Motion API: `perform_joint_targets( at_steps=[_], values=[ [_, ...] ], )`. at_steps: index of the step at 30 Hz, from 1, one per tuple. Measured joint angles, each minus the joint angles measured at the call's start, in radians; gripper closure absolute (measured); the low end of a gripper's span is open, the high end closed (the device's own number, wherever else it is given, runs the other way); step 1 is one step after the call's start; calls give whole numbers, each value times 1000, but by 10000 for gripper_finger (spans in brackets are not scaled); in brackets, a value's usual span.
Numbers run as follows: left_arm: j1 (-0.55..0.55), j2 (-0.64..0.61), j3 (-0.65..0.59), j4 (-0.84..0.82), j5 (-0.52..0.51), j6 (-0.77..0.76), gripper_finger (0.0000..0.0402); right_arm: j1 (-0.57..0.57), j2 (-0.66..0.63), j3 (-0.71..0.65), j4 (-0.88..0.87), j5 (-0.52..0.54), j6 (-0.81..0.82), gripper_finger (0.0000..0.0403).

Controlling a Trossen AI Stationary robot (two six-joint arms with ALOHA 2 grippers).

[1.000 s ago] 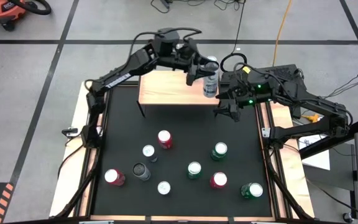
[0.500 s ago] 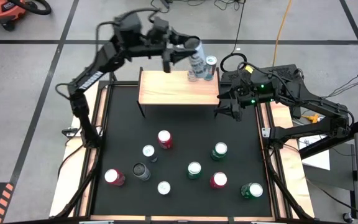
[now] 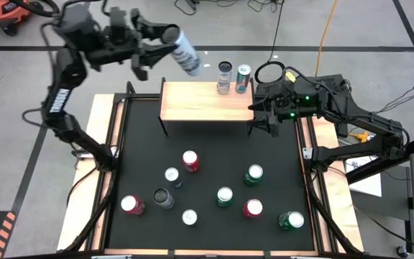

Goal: Place canned beverage on shelf
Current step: Put the right white soda can on the shelf aligned with the other white soda can

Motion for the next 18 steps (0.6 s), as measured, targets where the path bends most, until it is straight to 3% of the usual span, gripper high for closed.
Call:
perform_joint_targets(
  at_steps=[6,18],
  values=[
    [-14,-45,1,-100,-25,11,155,0,0,0,22,0,9,46],
    [-133,46,-2,-289,-26,36,155,0,0,0,26,-2,37,46]
  ],
)
